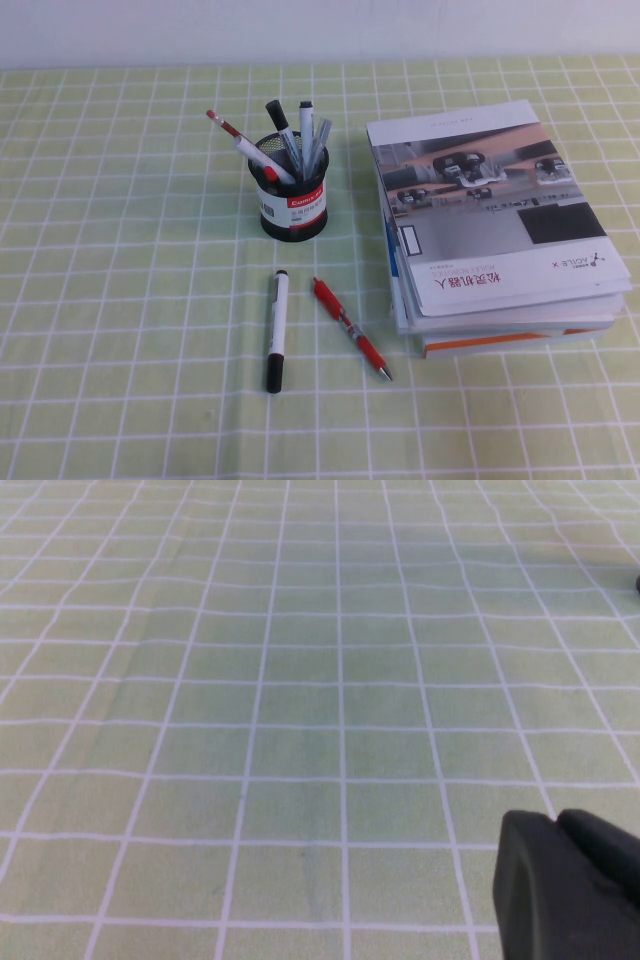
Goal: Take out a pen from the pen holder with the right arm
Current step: 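Take a marker out of the pen holder and lay it on the table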
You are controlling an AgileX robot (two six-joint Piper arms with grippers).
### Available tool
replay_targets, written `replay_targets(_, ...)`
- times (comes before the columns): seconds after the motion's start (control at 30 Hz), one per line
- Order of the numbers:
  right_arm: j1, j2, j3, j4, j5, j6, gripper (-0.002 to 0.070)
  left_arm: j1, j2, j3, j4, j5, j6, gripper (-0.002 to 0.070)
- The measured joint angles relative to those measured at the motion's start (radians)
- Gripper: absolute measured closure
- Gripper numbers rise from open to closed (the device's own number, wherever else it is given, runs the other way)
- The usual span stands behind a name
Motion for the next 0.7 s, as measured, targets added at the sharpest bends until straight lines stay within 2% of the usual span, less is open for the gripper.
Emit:
replay_targets(0.27, 0.004, 0.33, -0.148, 0.021, -0.007, -0.161, 0.0689, 0.0, 0.0, 0.0, 0.0, 0.0, 0.0, 0.068)
replay_targets(0.33, 0.038, 0.402, -0.176, 0.021, -0.033, -0.173, 0.0689, 0.0, 0.0, 0.0, 0.0, 0.0, 0.0, 0.068)
replay_targets(0.5, 0.202, 0.547, -0.263, 0.001, -0.123, -0.18, 0.0689, 0.0, 0.0, 0.0, 0.0, 0.0, 0.0, 0.068)
replay_targets(0.7, 0.44, 0.693, -0.373, -0.158, -0.28, -0.182, 0.0688, 0.0, 0.0, 0.0, 0.0, 0.0, 0.0, 0.068)
